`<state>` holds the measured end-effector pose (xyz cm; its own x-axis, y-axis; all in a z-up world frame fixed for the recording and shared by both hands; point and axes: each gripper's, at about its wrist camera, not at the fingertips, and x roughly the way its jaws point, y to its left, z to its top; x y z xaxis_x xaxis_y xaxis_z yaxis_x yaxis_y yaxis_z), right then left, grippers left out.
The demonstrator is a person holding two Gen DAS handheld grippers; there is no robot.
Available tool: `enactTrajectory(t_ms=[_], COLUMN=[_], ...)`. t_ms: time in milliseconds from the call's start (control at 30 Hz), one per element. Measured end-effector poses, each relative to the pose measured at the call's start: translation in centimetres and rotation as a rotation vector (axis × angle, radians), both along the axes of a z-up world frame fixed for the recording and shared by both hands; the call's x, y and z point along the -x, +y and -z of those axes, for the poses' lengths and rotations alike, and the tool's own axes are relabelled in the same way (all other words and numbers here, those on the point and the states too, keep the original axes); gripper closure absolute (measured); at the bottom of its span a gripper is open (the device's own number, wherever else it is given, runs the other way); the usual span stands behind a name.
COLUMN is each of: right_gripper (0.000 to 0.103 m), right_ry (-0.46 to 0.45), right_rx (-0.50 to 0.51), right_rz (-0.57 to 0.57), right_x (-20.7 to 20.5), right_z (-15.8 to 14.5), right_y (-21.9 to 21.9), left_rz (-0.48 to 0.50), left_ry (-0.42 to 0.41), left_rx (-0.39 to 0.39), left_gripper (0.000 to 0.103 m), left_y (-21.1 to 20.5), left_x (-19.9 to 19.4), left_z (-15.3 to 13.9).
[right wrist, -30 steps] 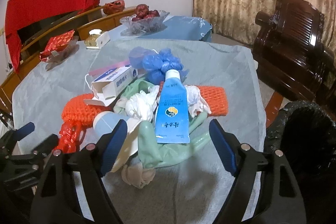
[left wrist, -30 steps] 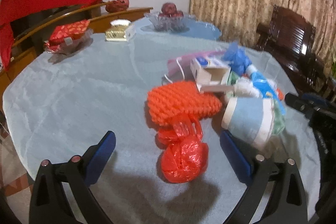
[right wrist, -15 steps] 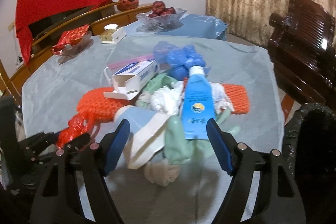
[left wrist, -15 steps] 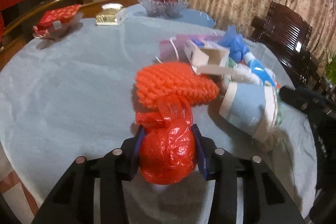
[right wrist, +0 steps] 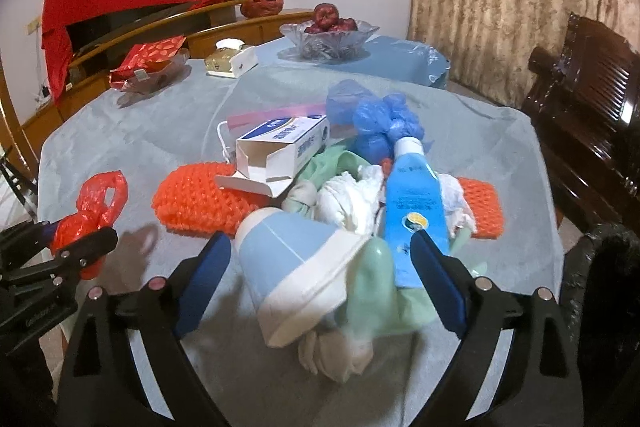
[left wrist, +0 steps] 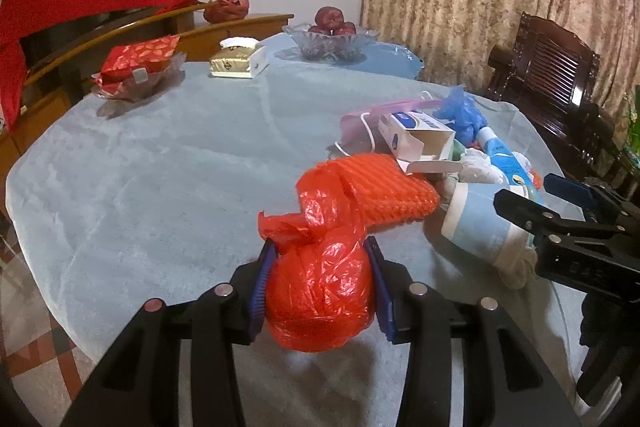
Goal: Collect trash
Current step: 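Grasp the white-and-blue paper cup with the right tool while the left holds the red bag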
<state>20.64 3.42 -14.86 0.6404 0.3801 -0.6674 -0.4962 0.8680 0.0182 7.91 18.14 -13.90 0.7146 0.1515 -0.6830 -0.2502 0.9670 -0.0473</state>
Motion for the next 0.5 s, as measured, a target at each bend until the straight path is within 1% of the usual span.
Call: enactTrajectory(t_ms=[133,233,333,433,500], right_gripper=[0.015,0.015,0.015,0.015,0.014], right_ry=[0.03,0.039,0.038,0.047,0.028], right_rx=[0.006,0.01,0.009,-0.018,-0.026], right_rz=[-0.017,-0.034,-0.05,-0.067,-0.06], right_x=[-0.7,-0.2,0.5,1.5,2.6], right_z=[0.7,0.8,0.5,-0.1,-0.8], right_y=[0.6,0.7,0.8,0.5,0.1], left_rz=[-0.007,-0.019,-0.032,-0.039,-0.043], left_ry=[0.006,0.014,0.018,0.018,0.018], left_rx=[-0.006,-0.005,-0.004,-0.005,-0.005], left_gripper=[0.059,0.059,0.059,0.058,0.058], left_y=[0.2,0.5,0.9,1.2,1.3], left_x=[-0.3,-0.6,-0.5,-0.4,-0.3], left_z=[0.3,0.6,0.7,0.7,0.6])
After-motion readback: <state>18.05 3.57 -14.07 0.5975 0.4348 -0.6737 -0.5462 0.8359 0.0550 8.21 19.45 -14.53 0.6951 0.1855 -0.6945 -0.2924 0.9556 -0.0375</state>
